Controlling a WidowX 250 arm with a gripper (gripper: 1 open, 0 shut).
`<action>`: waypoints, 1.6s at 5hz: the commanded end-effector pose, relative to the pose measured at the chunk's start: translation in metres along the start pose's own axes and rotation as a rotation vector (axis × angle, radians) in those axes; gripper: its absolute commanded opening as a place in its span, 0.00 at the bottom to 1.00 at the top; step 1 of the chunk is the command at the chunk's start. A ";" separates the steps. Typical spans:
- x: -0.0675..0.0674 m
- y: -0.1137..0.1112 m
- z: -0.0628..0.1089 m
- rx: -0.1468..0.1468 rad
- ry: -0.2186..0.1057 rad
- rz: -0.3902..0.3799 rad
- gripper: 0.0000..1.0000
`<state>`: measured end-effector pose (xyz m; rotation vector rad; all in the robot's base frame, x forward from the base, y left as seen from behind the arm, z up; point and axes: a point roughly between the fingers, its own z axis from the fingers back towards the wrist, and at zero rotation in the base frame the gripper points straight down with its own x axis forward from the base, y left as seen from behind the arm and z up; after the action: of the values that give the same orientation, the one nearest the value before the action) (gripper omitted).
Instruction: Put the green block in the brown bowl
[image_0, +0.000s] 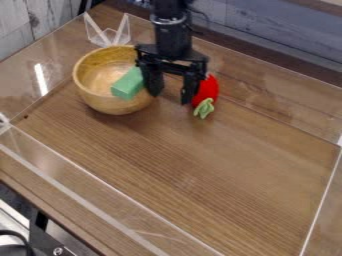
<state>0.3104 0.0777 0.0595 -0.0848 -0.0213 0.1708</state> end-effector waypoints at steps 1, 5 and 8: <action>0.005 0.007 0.030 0.016 -0.077 0.029 1.00; -0.008 0.019 0.031 0.046 -0.083 0.129 1.00; 0.015 0.045 0.033 0.065 -0.086 0.136 1.00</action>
<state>0.3088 0.1229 0.0705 -0.0318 -0.0352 0.3137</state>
